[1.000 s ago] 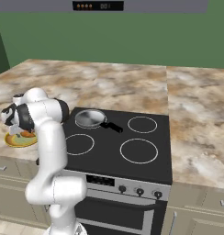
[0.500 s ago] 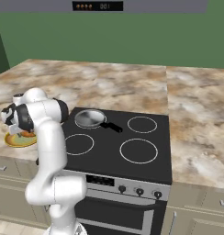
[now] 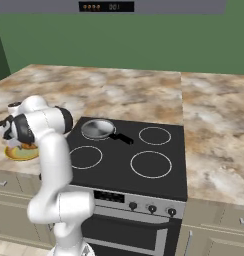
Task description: Pick the croissant and place it on the pan. Then turn on the stove to warm the croissant.
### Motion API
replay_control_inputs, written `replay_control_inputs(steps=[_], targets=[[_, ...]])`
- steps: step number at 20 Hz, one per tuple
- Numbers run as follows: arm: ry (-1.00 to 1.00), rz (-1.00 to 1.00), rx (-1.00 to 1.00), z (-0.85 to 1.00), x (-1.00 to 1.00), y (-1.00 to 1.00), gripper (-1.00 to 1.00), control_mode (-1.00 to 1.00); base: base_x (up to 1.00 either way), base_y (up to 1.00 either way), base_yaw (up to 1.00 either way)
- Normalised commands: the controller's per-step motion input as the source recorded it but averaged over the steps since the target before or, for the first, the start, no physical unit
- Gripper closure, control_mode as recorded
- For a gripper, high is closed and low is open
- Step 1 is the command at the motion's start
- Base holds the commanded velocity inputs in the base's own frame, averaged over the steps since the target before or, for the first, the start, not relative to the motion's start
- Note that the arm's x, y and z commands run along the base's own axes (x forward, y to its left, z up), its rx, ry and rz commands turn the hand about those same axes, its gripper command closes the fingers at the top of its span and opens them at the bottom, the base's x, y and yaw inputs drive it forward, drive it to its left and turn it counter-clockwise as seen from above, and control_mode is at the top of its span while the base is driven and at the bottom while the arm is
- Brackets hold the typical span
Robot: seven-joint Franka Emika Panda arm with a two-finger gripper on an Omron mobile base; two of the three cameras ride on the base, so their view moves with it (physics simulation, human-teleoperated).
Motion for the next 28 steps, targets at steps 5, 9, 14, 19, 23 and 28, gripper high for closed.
replay_control_inputs(steps=[5, 9, 14, 19, 23, 28], targets=[[-0.36, 0.00, -0.02, 0.46, -0.28, 0.00, 1.00, -1.00, 0.00, 0.00, 0.00], [-0.35, -0.02, 0.00, 0.71, -0.15, -0.07, 1.00, -1.00, 0.00, 0.00, 0.00], [-0.17, -0.13, 0.03, 0.81, -0.07, -0.26, 1.00, -1.00, 0.00, 0.00, 0.00], [-0.08, -0.19, 0.03, 0.87, 0.00, -0.35, 1.00, -1.00, 0.00, 0.00, 0.00], [-0.08, -0.22, 0.08, 0.61, -0.04, -0.54, 1.00, -1.00, 0.00, 0.00, 0.00], [-0.05, -0.16, 0.13, 0.42, -0.03, -0.63, 1.00, -1.00, 0.00, 0.00, 0.00]])
